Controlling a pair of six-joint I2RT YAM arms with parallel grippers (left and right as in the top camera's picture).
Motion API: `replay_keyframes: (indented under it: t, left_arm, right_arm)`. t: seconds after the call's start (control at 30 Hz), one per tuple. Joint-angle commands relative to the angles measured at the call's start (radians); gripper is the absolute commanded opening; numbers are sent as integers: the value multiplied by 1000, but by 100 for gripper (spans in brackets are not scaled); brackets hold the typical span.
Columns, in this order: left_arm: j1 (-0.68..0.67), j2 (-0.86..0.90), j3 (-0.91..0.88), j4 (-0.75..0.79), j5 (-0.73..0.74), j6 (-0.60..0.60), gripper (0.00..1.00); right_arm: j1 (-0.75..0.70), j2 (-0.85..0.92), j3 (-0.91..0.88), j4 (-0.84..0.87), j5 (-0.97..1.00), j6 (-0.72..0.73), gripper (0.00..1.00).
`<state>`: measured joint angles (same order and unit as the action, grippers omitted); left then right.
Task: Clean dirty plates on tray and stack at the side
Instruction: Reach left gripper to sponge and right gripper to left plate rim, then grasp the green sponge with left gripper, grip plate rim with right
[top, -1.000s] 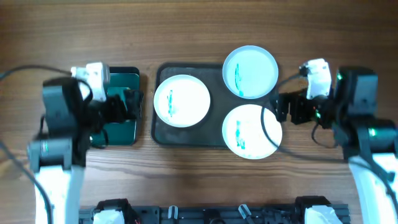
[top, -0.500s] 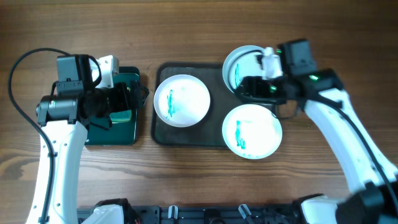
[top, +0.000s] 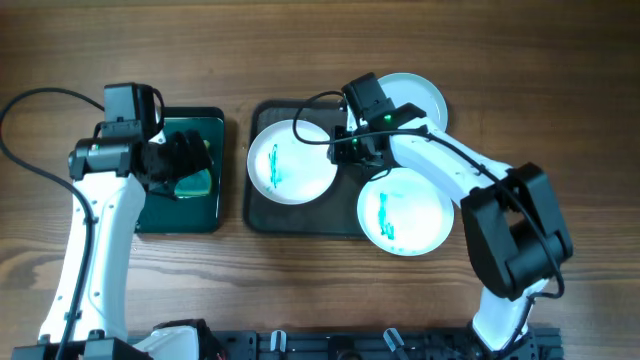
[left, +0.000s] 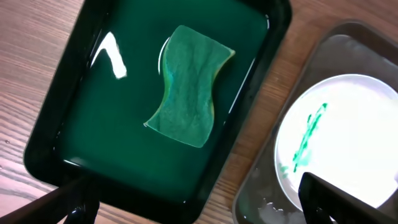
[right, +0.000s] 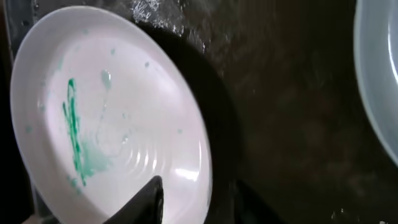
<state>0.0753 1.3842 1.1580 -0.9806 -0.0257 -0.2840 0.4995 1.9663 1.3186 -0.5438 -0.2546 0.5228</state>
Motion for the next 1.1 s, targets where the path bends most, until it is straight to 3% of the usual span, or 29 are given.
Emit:
replay_keyframes:
  t: [0.0,0.13,0.23,0.4,0.47,0.67,0.8,0.9,1.07]
  left_arm:
    - [6,6,19,4,-17,-16,100]
    - [6,6,19,3,-17,-16,100]
    - [6,6,19,4,-17,-16,100]
    - [6,6,19,20,-18,-16,100]
    - [6,6,19,26,-18,-16,100]
    - [23,18,19,31,-63,101,100]
    - [69,134,19,50,-60,137,97]
    - [69,250,19,96,51,228,83]
    - [69,378,19,198,63,278,72]
  right_arm:
    - [18,45,16,19,39,3,33]
    - [32,61,14,23,66,4,27]
    - [32,72,14,19,80,3,17]
    - [32,116,10,20,79,3,12]
    - [32,117,10,20,79,3,4]
    - [32,117,10,20,75,3,4]
    - [31,117,10,19,75,2,4]
    - [31,117,10,19,76,2,4]
    - [31,117,10,20,76,2,4]
